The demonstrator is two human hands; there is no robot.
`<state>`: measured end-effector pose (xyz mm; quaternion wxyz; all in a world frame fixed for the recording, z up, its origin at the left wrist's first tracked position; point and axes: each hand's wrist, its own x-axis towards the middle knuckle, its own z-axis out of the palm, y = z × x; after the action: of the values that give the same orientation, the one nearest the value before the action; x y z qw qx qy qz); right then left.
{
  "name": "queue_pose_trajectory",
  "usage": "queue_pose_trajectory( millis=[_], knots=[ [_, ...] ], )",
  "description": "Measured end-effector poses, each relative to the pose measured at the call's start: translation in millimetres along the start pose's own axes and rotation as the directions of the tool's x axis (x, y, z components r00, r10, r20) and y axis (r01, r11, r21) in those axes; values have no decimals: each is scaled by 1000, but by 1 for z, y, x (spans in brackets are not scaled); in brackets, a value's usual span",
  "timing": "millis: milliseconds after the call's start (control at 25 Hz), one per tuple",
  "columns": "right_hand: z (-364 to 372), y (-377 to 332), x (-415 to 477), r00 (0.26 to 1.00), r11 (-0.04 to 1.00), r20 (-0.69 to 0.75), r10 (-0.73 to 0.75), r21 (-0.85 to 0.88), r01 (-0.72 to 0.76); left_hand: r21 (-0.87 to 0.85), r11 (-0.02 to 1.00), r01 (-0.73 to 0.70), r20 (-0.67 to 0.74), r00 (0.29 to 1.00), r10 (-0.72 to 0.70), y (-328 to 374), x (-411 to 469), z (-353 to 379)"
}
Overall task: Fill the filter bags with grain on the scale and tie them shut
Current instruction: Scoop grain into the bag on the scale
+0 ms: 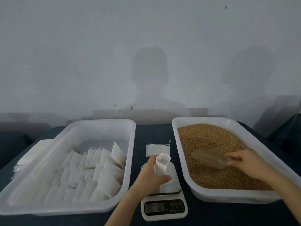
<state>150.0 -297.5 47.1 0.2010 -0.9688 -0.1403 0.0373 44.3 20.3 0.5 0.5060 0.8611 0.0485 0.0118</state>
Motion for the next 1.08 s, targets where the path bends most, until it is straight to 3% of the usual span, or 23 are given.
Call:
queue_pose_trajectory(
  millis=[160, 320, 680, 1080],
  knots=[
    [-19, -18, -13, 998, 996, -63, -31, 80, 36, 13, 1000, 13, 9, 1000, -13, -1, 0, 1],
    [-37, -55, -22, 986, 981, 18, -164, 109, 161, 31, 999, -11, 37, 999, 10, 0, 0, 1],
    [-40, -107, -6, 947, 938, 136, -291, -153, 311, 69, 996, -59, 51, 997, 56, 6, 6, 0],
    [-46, -136, -4, 940, 892, 196, -280, -309, 330, -25, 998, -55, 94, 994, 57, 4, 14, 5]
  ],
)
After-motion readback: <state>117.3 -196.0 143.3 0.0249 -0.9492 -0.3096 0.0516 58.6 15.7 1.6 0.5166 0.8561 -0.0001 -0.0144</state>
